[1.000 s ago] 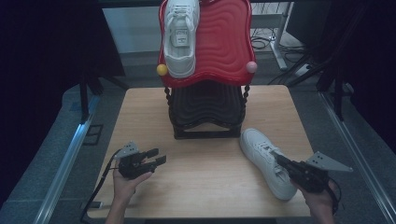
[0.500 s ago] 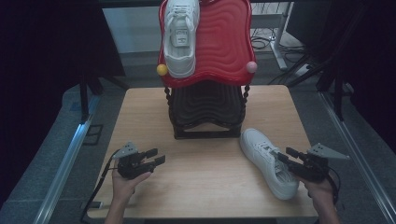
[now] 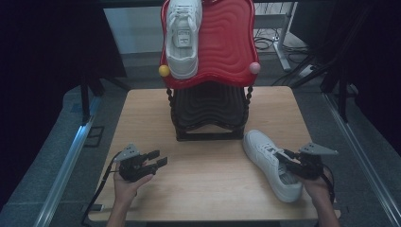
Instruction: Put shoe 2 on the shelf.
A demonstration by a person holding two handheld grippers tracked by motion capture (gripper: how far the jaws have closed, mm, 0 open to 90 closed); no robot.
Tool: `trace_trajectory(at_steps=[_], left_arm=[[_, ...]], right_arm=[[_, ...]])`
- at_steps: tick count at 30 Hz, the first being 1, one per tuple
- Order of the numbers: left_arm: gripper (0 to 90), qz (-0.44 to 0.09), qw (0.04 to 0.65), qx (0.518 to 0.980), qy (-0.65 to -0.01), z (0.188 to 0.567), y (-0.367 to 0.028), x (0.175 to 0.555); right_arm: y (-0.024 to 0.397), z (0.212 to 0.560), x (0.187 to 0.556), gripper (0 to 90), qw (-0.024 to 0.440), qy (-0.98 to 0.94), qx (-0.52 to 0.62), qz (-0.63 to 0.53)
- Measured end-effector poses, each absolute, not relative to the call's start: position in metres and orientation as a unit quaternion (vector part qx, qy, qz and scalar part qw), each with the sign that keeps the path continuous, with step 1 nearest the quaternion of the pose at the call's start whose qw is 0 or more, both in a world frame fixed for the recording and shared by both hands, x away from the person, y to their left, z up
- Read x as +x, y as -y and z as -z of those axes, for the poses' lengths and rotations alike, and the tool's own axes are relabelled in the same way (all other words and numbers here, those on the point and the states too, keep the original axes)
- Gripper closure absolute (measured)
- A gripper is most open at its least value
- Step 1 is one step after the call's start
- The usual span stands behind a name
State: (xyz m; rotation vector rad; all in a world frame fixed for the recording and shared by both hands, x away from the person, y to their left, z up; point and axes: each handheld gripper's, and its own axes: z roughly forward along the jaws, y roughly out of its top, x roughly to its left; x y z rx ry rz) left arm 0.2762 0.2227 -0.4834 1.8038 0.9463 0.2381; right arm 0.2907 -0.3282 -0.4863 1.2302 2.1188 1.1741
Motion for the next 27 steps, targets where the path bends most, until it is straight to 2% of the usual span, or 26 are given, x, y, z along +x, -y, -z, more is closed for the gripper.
trace_trajectory(at_steps=[2, 6, 15, 27], left_arm=[[48.2, -0.098, 0.518, 0.752, -0.395, 0.484, -0.222, 0.276], [48.1, -0.098, 0.519, 0.752, -0.394, 0.483, -0.222, 0.275], [48.1, -0.098, 0.518, 0.752, -0.395, 0.483, -0.222, 0.276], [48.1, -0.092, 0.522, 0.750, -0.396, 0.484, -0.222, 0.277]], right_arm=[[0.329, 0.487, 0.290, 75.9, 0.225, -0.766, 0.440, -0.412], [0.332, 0.488, 0.289, 81.6, 0.231, -0.755, 0.446, -0.421], [0.340, 0.490, 0.278, 82.2, 0.227, -0.705, 0.472, -0.478], [0.363, 0.476, 0.260, 82.3, 0.212, -0.611, 0.488, -0.587]])
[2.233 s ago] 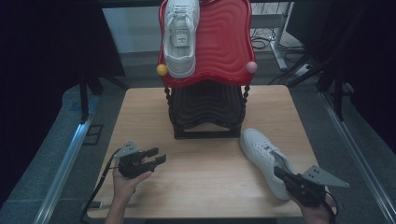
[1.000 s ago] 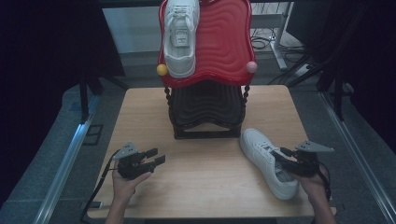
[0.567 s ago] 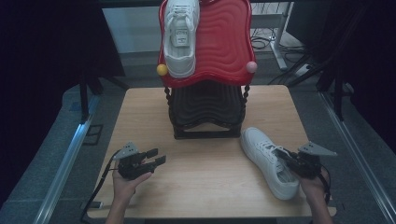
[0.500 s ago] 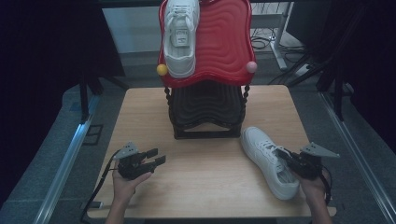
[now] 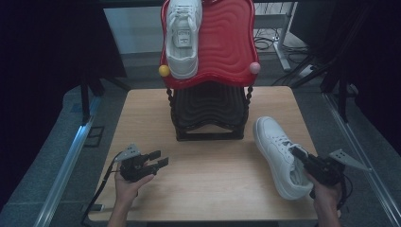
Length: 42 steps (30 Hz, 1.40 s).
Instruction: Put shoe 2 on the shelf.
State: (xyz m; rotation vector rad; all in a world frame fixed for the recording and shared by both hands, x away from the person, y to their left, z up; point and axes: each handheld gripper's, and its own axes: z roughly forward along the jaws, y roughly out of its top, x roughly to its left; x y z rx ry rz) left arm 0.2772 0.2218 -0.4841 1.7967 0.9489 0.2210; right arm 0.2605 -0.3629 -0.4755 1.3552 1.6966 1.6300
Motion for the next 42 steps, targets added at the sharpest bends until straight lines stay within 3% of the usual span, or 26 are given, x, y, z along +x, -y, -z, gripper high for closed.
trace_trajectory(at_steps=[17, 42], left_arm=[[48.2, -0.095, 0.528, 0.749, -0.389, 0.480, -0.222, 0.275], [48.2, -0.097, 0.537, 0.740, -0.393, 0.477, -0.230, 0.273]], right_arm=[[0.377, 0.439, 0.258, 82.5, 0.232, -0.514, 0.489, -0.665], [0.343, 0.324, 0.307, 82.3, 0.282, -0.469, 0.469, -0.693]])
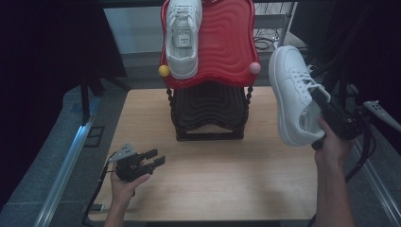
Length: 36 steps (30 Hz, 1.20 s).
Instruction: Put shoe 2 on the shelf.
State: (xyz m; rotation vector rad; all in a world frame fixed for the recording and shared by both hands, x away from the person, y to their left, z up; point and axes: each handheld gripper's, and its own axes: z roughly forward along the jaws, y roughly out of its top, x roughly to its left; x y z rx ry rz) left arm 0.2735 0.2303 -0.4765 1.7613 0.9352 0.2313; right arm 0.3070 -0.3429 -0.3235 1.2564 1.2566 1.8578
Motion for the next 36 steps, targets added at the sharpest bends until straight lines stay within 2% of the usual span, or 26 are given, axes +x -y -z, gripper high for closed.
trace_trajectory(at_steps=[21, 26, 36], left_arm=[[48.2, -0.095, 0.544, 0.735, -0.394, 0.475, -0.233, 0.272], [48.2, -0.092, 0.546, 0.735, -0.391, 0.473, -0.231, 0.271], [48.2, -0.099, 0.537, 0.740, -0.393, 0.475, -0.232, 0.274]], right_arm=[[0.311, 0.222, 0.344, 82.3, 0.313, -0.456, 0.468, -0.689], [0.300, 0.206, 0.354, 82.3, 0.297, -0.446, 0.463, -0.706], [0.265, 0.181, 0.377, 82.3, 0.300, -0.446, 0.453, -0.711]])
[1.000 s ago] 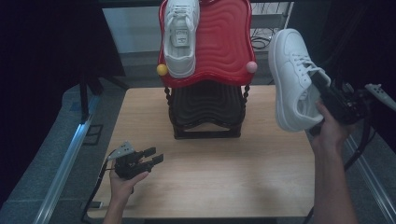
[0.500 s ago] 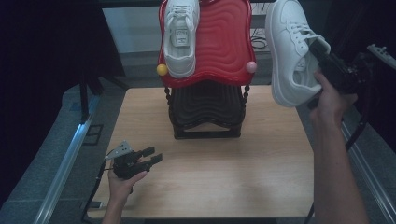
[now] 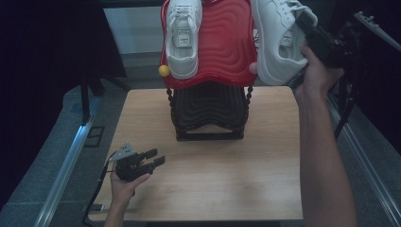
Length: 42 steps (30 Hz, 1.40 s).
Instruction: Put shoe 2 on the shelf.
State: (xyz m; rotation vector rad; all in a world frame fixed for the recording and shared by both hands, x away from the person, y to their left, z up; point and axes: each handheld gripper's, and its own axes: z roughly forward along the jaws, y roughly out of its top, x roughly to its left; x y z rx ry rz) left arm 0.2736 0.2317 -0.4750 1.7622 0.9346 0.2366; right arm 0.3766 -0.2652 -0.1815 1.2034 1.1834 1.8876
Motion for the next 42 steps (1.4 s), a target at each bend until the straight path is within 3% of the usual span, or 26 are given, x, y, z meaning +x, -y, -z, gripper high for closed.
trace_trajectory(at_steps=[17, 34, 42], left_arm=[[48.2, -0.092, 0.544, 0.737, -0.390, 0.477, -0.235, 0.277], [48.2, -0.092, 0.544, 0.736, -0.392, 0.478, -0.237, 0.280], [48.2, -0.090, 0.550, 0.732, -0.391, 0.476, -0.238, 0.278]], right_arm=[[0.196, 0.170, 0.428, 82.2, 0.296, -0.459, 0.452, -0.706], [0.166, 0.195, 0.459, 80.9, 0.343, -0.483, 0.463, -0.659], [0.152, 0.203, 0.457, 70.3, 0.370, -0.510, 0.444, -0.637]])
